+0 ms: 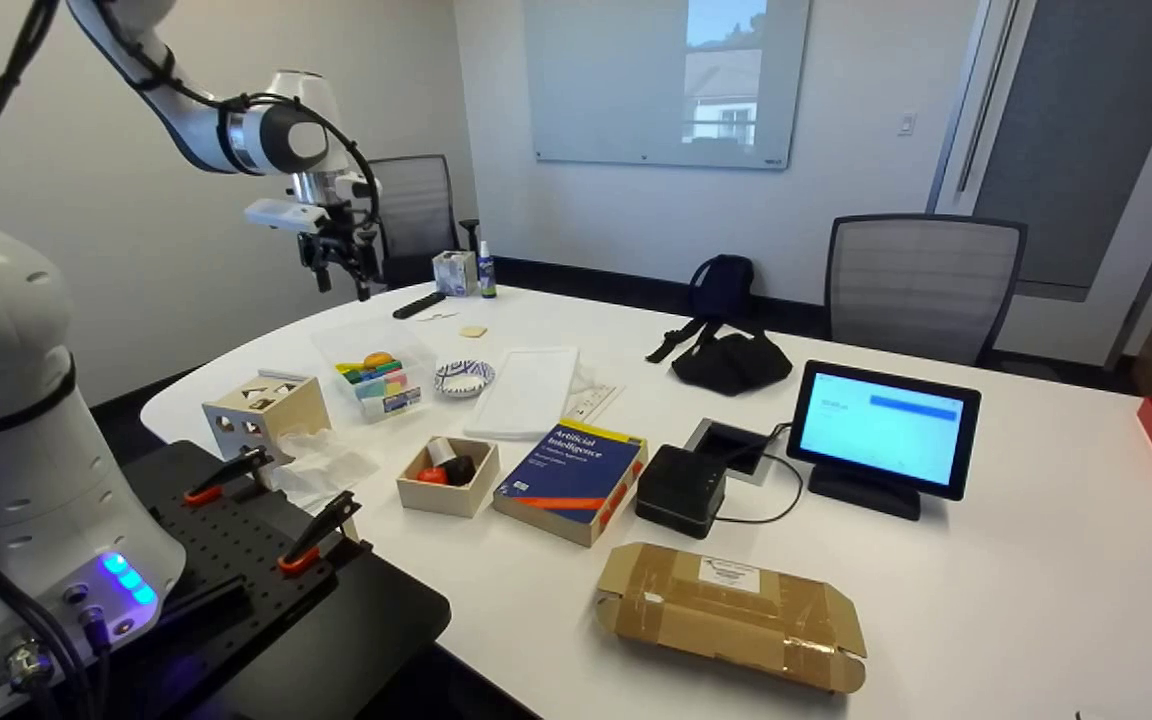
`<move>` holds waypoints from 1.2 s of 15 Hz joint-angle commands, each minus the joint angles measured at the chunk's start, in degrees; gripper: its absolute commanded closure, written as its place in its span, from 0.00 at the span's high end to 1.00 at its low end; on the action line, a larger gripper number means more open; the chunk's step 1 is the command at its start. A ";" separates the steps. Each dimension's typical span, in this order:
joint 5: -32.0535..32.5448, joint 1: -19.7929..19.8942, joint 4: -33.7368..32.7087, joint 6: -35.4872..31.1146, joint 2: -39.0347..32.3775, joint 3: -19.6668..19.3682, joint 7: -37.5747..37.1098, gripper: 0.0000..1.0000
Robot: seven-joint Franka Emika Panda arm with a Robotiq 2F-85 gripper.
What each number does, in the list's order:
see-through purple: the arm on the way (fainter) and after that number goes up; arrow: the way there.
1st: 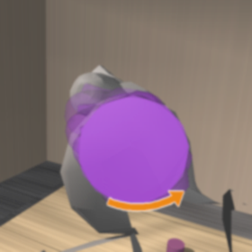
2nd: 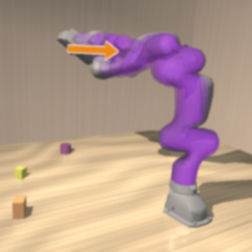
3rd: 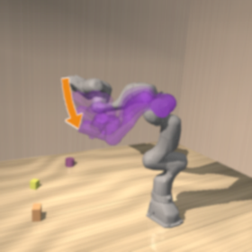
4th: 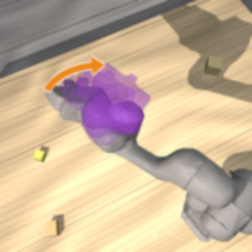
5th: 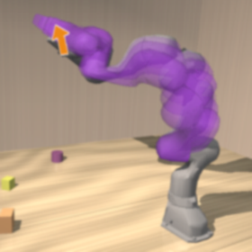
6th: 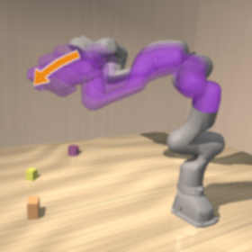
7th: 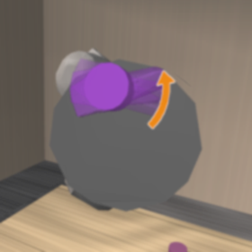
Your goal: Move the orange object from the container into the wooden box
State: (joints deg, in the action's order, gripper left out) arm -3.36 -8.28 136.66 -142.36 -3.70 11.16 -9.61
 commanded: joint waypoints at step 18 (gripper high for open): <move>5.23 -14.19 -68.94 11.60 -63.83 -7.70 -8.66 1.00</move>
State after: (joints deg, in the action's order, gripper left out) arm 1.91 -20.61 78.66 -135.29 -61.14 4.71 -16.22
